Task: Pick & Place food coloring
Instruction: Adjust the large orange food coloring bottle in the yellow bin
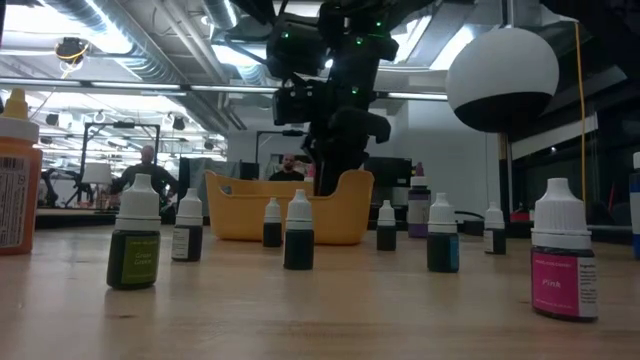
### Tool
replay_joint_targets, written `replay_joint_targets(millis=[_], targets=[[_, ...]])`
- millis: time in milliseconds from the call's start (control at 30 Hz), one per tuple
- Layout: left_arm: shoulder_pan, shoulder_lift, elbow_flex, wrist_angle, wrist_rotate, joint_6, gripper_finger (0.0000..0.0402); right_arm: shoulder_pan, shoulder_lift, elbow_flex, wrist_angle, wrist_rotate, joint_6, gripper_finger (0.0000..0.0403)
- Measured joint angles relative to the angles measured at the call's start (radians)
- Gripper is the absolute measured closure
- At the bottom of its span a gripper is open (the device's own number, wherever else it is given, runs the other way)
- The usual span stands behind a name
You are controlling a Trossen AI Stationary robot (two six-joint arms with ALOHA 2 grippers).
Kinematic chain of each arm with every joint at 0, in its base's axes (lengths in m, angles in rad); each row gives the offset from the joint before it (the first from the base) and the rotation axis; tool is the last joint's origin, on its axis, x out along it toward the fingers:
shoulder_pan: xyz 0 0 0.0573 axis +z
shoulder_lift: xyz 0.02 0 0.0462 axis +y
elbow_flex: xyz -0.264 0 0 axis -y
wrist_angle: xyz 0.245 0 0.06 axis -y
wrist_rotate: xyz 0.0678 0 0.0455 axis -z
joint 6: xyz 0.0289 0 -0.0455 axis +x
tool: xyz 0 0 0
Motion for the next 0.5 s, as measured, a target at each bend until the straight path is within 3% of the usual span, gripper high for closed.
replay_joint_targets(millis=[300,500], targets=[[0.000,0.000,0.000,0.000,0.000,0.000,0.0194,0.000,0.000,0.011,-0.019,0.025,0.000,0.0287],[-0.013,-0.003,0.000,0.000,-0.001,0.015,0.0194,-0.019,-0.003,0.140,-0.132,0.123,-0.004,0.0287]])
